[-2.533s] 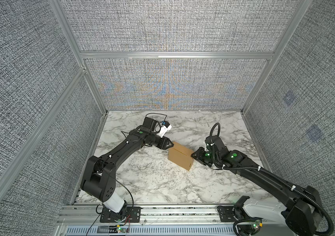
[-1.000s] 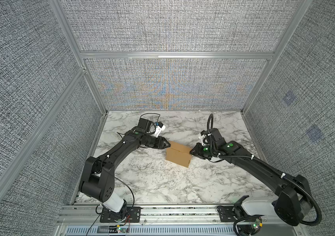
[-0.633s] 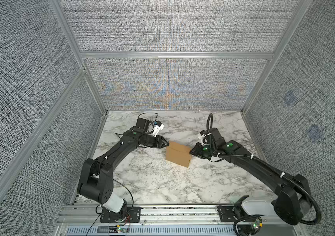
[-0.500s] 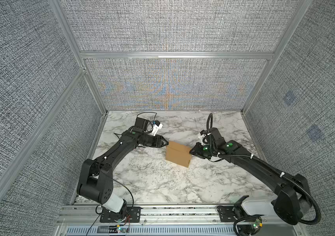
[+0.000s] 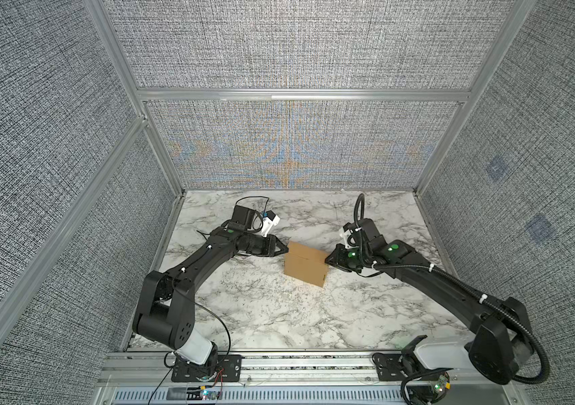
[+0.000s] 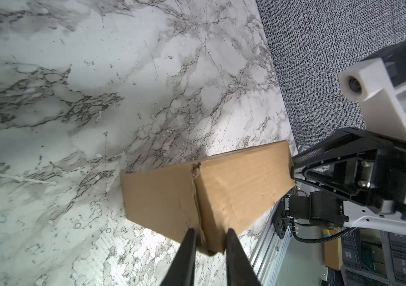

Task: Assemble paper box
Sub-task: Fold and tuck the lid into the gap, then turn over the paper box at the center of the table.

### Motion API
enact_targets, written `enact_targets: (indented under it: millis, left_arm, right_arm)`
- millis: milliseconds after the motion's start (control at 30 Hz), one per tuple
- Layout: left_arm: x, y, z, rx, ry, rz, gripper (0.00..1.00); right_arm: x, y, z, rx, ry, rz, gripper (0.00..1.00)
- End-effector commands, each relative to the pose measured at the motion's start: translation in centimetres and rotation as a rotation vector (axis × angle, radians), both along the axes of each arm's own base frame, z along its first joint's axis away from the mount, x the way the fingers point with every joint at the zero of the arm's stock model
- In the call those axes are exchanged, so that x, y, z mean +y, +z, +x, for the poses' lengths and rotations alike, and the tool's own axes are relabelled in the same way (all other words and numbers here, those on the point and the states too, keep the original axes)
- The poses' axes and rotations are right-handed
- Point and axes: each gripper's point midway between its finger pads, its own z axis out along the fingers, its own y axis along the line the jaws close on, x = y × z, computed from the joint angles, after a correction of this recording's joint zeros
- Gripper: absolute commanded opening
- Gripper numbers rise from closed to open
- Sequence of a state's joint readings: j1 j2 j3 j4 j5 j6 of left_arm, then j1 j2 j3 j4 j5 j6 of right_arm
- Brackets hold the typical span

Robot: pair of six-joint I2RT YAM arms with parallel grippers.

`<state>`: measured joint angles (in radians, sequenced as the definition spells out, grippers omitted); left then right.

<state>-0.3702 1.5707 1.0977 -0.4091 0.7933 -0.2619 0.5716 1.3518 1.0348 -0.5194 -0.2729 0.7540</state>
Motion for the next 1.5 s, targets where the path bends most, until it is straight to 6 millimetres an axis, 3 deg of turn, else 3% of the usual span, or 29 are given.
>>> enact_targets:
  millis: [0,233,300,367,467,600,933,1167,1467]
  left_arm:
    - [0.5,-0.7,0.3,-0.012,0.015,0.026,0.24]
    - [0.6,-1.3,-0.1,0.011,0.023,0.009,0.19]
    - [0.5,-0.1,0.2,-0.014,0.022,-0.003,0.23]
    - [0.3,1.4,0.7,-0.044,0.017,-0.012,0.32]
    - [0.2,2.7,1.3,-0.081,0.018,-0.022,0.35]
    - [0.4,1.8,1.7,-0.067,0.032,-0.001,0.35]
    - [0.8,-1.2,0.5,0.01,0.036,0.02,0.32]
    - [1.0,-1.9,0.0,0.013,0.032,0.025,0.18]
    - [0.9,-1.4,0.1,-0.011,0.03,0.005,0.15]
  right_arm:
    - [-1.9,-2.5,-1.6,0.093,-0.009,-0.122,0.18]
    - [-2.1,-2.4,-1.7,0.093,-0.011,-0.129,0.17]
    - [-2.1,-2.3,-1.6,0.087,-0.019,-0.125,0.17]
    - [-2.0,-2.2,-1.6,0.082,-0.023,-0.11,0.17]
    - [-2.1,-2.6,-1.7,0.098,-0.011,-0.128,0.17]
    - [-1.7,-2.6,-1.7,0.093,-0.013,-0.113,0.17]
    - [-1.5,-2.4,-1.3,0.094,0.006,-0.13,0.16]
    - [-1.7,-2.4,-1.4,0.091,0.007,-0.141,0.13]
    - [-1.1,-1.4,-0.2,0.045,0.024,-0.117,0.11]
